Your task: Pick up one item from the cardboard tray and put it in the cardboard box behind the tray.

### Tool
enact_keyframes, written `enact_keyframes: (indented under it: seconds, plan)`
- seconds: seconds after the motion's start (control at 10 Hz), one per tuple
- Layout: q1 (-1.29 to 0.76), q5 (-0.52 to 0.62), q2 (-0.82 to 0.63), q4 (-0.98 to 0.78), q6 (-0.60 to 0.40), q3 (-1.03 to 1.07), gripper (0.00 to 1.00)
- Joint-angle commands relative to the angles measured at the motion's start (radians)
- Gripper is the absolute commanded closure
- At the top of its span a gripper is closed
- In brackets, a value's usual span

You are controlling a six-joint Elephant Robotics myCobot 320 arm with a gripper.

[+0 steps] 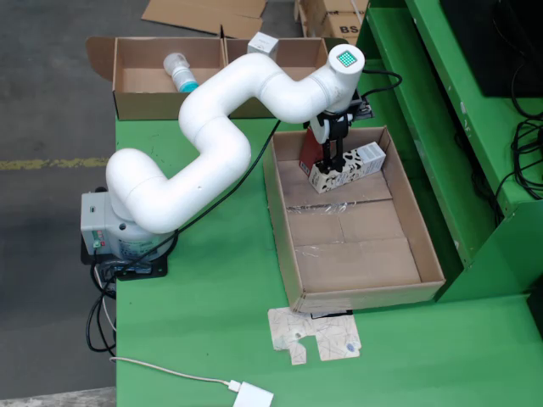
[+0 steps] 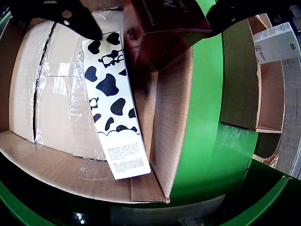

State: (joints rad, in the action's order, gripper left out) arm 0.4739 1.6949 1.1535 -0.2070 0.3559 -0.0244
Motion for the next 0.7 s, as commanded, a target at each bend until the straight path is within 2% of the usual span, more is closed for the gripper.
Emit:
enact_keyframes:
  seconds: [0.0, 0.3, 0.6]
  plan:
    - [0.0, 0.005, -0.046, 0.009, -0.006, 0.024, 0.7]
    - [0.0, 0.005, -0.046, 0.009, -0.006, 0.024, 1.0]
    - [0.0, 0.005, -0.046, 0.009, -0.006, 0.024, 1.0]
